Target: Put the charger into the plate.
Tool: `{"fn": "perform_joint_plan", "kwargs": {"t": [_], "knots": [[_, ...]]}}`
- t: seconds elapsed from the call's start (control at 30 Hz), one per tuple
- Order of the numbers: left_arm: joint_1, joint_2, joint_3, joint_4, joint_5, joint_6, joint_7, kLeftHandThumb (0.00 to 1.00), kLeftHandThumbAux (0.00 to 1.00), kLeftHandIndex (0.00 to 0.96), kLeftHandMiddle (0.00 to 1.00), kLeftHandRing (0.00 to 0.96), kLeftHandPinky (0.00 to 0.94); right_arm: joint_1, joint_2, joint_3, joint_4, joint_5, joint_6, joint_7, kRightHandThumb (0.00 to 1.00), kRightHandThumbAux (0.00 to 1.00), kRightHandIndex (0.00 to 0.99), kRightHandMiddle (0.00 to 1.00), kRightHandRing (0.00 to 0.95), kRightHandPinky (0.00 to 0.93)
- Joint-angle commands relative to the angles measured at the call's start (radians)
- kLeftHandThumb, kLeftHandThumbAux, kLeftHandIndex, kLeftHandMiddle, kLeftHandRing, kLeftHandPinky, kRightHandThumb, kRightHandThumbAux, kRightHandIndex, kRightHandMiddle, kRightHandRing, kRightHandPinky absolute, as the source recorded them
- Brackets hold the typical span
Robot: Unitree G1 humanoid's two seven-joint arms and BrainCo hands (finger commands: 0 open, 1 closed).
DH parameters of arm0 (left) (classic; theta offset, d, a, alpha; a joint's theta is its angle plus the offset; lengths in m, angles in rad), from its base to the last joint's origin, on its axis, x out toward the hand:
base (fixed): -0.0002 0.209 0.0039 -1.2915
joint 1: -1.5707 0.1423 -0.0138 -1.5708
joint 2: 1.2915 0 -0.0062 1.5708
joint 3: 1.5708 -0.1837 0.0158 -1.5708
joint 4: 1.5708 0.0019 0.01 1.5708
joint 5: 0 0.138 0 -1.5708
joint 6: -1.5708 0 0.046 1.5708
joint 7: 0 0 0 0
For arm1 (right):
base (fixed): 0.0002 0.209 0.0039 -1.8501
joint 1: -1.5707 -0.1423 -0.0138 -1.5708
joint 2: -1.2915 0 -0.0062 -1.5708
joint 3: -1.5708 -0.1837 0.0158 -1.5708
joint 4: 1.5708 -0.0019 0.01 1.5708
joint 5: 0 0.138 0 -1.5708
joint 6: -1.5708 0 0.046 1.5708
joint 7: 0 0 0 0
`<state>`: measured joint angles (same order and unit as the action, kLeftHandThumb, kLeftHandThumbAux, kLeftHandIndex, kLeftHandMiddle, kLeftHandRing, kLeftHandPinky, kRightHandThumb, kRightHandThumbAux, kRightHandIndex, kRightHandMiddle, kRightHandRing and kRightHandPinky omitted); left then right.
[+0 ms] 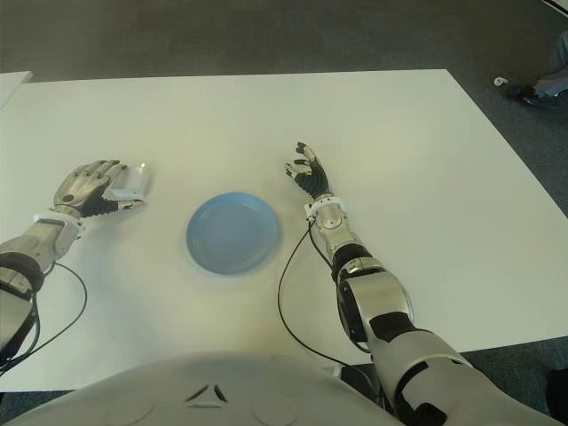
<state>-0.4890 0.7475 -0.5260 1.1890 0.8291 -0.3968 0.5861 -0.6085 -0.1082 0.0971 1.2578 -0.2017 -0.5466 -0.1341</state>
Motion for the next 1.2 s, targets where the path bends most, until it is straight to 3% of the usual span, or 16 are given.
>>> {"fn": "perform_joint_plan", "kwargs": {"t": [0.03, 0.9, 1.2], "knots": [[-0.015, -0.022, -0.021, 0.017, 0.013, -0.004, 0.004, 0.247, 0.184, 0.000, 0.000, 0.000, 0.000, 0.092, 0.020, 0.018, 0.069, -0.029, 0.058, 0.032, 0.260, 0.611, 0.010, 0.141, 0.221, 0.308], [-0.059, -0.003, -0.029, -0.006, 0.022, -0.036, 0.017, 0.265, 0.185, 0.000, 0.000, 0.000, 0.000, 0.090, 0.018, 0.032, 0.070, -0.040, 0.061, 0.020, 0.254, 0.618, 0.016, 0.135, 0.205, 0.275], [-0.008, 0.039, -0.020, -0.098, 0.019, -0.072, 0.031, 0.280, 0.195, 0.000, 0.000, 0.000, 0.000, 0.090, 0.018, 0.031, 0.071, -0.038, 0.066, 0.019, 0.251, 0.614, 0.019, 0.138, 0.206, 0.277]]}}
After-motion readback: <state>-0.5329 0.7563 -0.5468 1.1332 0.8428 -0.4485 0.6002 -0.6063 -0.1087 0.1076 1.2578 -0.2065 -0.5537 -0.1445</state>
